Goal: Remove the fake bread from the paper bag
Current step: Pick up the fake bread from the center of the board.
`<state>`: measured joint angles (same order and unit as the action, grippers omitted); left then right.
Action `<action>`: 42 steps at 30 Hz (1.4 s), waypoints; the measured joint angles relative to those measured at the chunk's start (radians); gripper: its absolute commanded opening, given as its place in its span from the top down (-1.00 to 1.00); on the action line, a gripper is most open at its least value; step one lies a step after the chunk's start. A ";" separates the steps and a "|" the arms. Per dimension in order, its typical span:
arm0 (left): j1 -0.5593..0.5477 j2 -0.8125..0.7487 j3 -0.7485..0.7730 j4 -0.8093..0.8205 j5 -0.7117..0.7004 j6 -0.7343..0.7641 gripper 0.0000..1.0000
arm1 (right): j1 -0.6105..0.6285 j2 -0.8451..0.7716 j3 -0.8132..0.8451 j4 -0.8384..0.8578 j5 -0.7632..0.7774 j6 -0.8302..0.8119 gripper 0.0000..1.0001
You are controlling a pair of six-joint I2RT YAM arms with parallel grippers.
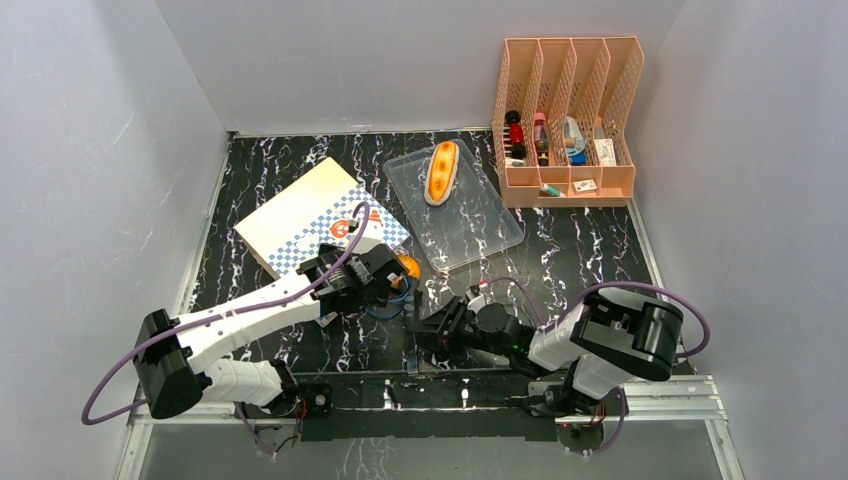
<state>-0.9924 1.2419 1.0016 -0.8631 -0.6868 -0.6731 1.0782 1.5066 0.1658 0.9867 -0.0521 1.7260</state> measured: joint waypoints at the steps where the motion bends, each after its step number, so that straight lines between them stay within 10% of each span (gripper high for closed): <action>1: 0.000 0.000 0.000 0.001 -0.003 0.000 -0.97 | 0.000 0.008 0.006 0.006 -0.005 0.000 0.26; 27: 0.000 -0.010 0.000 0.047 -0.035 0.035 -0.97 | -0.122 0.348 0.035 0.401 -0.187 0.074 0.29; 34: 0.000 -0.010 0.000 0.048 -0.035 0.038 -0.97 | -0.164 0.361 0.067 0.388 -0.215 0.051 0.85; 42: -0.001 -0.037 0.000 0.048 -0.035 0.037 -0.97 | -0.165 0.335 0.064 0.338 -0.219 0.015 1.00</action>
<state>-0.9936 1.2045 1.0016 -0.8154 -0.7216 -0.6365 0.9134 1.8412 0.2302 1.3243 -0.2707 1.7412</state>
